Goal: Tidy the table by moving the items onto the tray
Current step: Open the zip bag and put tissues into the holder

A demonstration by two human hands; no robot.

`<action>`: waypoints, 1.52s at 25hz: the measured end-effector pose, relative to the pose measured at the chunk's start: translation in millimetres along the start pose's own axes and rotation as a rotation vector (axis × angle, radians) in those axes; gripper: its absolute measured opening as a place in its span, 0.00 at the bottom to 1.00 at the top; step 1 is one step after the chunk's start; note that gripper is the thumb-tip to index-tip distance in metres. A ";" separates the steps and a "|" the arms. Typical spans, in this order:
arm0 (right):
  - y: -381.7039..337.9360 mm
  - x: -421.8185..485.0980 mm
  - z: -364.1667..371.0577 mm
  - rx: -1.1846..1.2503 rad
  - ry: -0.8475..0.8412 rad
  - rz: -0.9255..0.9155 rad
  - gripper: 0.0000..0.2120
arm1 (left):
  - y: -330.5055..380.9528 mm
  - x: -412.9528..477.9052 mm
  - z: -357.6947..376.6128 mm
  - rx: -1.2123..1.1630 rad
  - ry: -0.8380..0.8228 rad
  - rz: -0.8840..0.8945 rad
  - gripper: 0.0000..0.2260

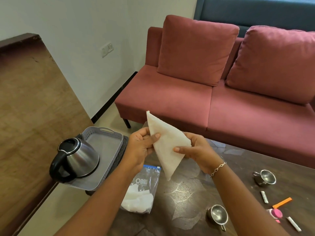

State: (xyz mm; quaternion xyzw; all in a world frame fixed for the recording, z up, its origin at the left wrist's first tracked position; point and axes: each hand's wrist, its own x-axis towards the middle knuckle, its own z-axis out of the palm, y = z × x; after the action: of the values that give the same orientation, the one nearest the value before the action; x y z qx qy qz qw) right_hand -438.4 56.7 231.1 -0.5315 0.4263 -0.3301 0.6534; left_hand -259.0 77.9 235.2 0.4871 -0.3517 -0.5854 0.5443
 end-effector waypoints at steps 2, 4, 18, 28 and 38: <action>5.0 6.9 2.9 -0.006 0.113 -0.035 0.08 | -6.4 2.0 -3.8 -0.055 0.024 -0.035 0.07; 8.8 16.3 4.0 -0.105 0.202 -0.090 0.09 | -15.9 6.7 -9.5 -0.081 0.038 -0.062 0.09; 90.8 124.5 -73.2 -1.250 0.458 -0.025 0.05 | -100.0 118.5 -27.8 1.541 -0.445 0.121 0.42; 166.6 188.6 -86.0 -1.327 0.273 0.217 0.09 | -157.5 162.8 -53.1 1.657 -0.632 -0.046 0.37; 194.5 198.9 -90.2 -1.210 0.254 0.290 0.14 | -180.9 153.6 -68.8 1.637 -0.658 -0.137 0.34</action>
State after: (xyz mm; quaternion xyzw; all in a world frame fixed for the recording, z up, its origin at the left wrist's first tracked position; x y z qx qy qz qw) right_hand -441.3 -114.2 -6.2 -0.7004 0.6792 0.0005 0.2196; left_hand -236.5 -35.5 16.8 0.5507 -0.7693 -0.2918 -0.1403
